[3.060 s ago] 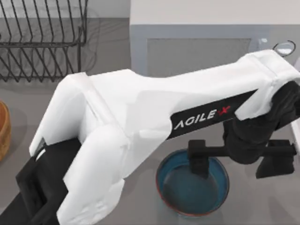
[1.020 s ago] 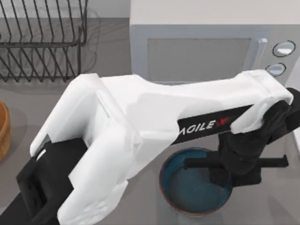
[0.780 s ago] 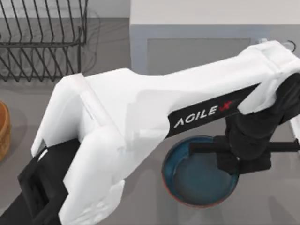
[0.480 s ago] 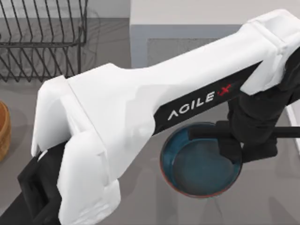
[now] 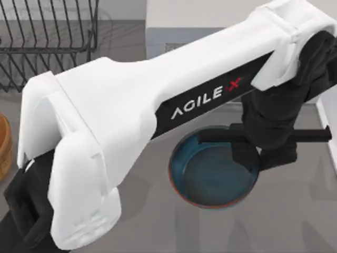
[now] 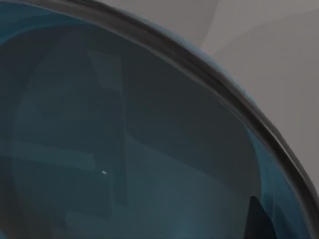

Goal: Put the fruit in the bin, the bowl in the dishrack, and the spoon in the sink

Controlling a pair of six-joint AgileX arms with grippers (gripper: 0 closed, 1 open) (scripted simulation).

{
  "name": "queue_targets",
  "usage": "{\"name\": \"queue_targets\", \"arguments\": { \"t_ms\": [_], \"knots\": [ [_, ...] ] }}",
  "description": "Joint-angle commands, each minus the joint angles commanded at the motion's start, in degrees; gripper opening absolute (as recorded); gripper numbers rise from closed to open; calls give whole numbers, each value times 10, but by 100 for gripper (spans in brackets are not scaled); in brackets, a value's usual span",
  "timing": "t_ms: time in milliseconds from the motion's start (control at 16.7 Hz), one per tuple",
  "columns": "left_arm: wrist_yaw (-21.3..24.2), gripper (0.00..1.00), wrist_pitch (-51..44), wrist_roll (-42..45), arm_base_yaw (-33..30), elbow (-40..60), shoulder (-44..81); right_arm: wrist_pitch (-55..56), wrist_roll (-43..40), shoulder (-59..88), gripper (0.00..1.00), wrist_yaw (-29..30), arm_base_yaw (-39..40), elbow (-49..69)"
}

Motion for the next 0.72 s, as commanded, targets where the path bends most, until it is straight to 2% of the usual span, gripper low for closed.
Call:
{"name": "queue_targets", "arguments": {
  "t_ms": [180, 480, 720],
  "knots": [
    [12, 0, 57, 56, 71, -86, -72, 0, 0, 0, 100, 0, 0, 0],
    [46, 0, 239, 172, 246, -252, -263, 0, 0, 0, 100, 0, 0, 0],
    [56, 0, 355, 276, 328, -343, -411, 0, 0, 0, 100, 0, 0, 0]
  ]
}}
